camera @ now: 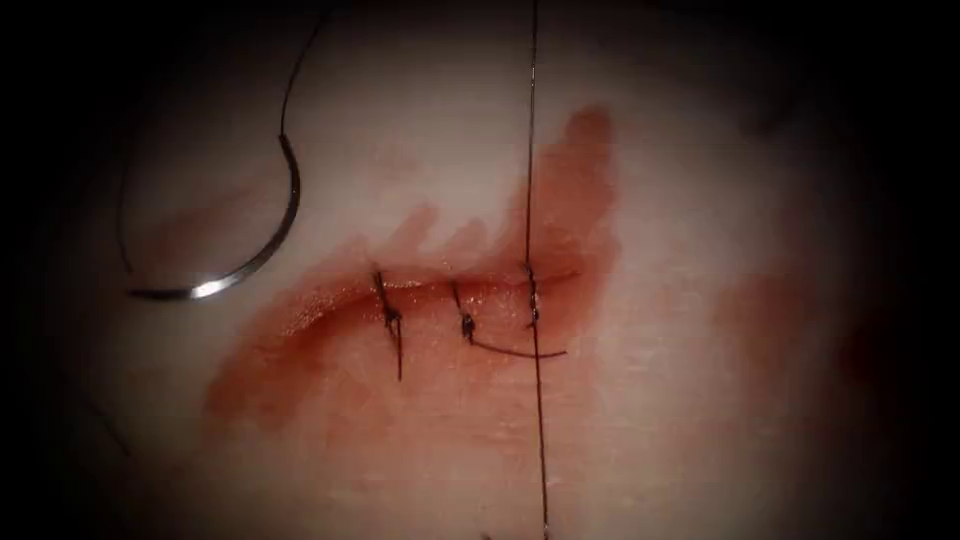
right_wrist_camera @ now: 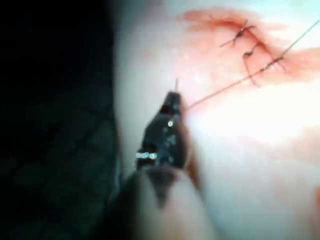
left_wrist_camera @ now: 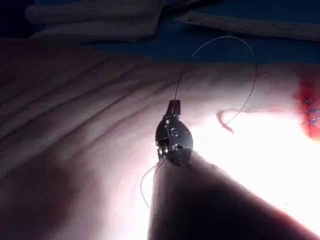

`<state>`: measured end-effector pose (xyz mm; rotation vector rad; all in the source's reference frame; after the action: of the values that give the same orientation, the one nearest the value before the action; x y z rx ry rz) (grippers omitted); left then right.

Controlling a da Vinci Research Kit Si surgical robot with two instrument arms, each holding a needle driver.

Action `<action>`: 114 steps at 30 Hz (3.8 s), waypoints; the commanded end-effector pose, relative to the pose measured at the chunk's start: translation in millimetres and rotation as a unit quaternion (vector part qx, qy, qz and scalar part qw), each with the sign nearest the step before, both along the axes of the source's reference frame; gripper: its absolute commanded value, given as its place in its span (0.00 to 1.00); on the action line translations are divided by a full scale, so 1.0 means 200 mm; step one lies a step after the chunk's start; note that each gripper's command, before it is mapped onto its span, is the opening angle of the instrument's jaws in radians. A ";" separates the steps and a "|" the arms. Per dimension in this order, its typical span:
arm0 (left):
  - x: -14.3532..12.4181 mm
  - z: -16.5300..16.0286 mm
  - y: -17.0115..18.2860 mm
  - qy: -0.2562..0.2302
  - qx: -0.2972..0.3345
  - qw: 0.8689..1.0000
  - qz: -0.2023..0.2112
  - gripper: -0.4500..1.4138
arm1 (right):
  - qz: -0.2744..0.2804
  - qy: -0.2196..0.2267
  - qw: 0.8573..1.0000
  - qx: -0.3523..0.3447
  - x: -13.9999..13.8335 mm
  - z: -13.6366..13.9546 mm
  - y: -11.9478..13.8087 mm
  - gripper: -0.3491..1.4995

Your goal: Wound Closure

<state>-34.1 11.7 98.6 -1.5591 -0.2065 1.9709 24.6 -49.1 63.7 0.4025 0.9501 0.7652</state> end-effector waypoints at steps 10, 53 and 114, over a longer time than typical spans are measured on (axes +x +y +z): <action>-0.006 0.003 0.003 0.009 -0.005 1.000 -0.004 0.00 | -0.009 0.002 1.000 0.000 0.002 -0.001 -0.010 0.00; 0.009 -0.064 -0.071 -0.066 0.021 0.997 -0.015 0.00 | -0.056 0.100 0.993 -0.030 0.014 0.017 0.088 0.37; 0.028 -0.027 -0.130 -0.030 0.071 0.986 -0.148 0.00 | 0.225 0.293 0.928 -0.054 0.024 0.046 0.117 0.00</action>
<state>-27.8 -14.0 93.0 -1.4625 -0.1243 1.6403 28.7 -25.0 72.5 0.3230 1.6862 1.0179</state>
